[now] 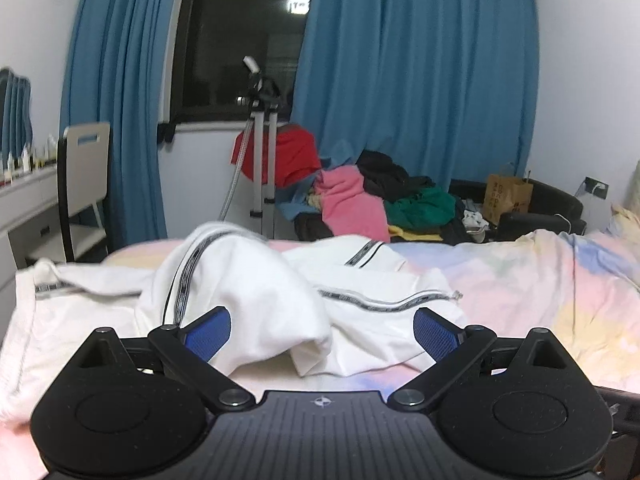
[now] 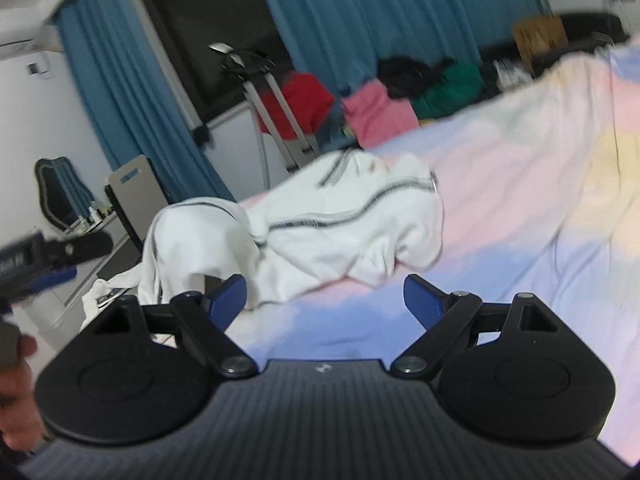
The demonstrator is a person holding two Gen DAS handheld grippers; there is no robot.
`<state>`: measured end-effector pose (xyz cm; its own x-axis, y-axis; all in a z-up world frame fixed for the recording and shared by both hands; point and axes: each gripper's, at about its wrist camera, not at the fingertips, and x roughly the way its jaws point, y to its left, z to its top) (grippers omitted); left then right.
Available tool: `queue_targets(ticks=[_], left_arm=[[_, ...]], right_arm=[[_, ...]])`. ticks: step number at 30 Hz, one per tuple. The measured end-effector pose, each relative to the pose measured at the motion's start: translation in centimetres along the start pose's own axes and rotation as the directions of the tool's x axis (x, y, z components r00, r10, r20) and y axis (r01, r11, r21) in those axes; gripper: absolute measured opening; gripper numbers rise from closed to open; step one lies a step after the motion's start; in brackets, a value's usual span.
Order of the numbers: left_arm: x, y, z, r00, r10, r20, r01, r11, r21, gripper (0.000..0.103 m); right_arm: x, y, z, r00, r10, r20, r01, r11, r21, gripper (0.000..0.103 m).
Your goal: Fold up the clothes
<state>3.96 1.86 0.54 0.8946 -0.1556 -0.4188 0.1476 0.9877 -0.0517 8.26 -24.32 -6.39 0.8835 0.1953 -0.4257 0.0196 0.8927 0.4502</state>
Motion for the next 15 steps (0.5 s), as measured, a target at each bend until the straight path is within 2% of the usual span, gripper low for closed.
queue_targets(ticks=[4, 7, 11, 15], left_arm=[[4.3, 3.8, -0.5, 0.998, 0.038, -0.043, -0.038, 0.999, -0.007, 0.098], [8.1, 6.5, 0.5, 0.996, 0.059, -0.062, -0.062, 0.997, -0.041, 0.097], [12.1, 10.1, 2.6, 0.998, 0.057, -0.026, -0.059, 0.993, -0.102, 0.097], [16.0, 12.5, 5.5, 0.996, 0.084, 0.02, -0.083, 0.995, -0.054, 0.096]], right_arm=[[0.4, 0.5, -0.5, 1.0, -0.013, -0.019, 0.013, 1.0, 0.026, 0.088], [1.1, 0.6, -0.7, 0.999, -0.024, -0.033, 0.025, 0.999, 0.038, 0.088], [2.3, 0.3, -0.7, 0.998, -0.038, -0.048, 0.04, 0.998, 0.041, 0.088], [3.7, -0.6, -0.5, 0.998, -0.041, -0.056, 0.043, 0.998, 0.048, 0.088]])
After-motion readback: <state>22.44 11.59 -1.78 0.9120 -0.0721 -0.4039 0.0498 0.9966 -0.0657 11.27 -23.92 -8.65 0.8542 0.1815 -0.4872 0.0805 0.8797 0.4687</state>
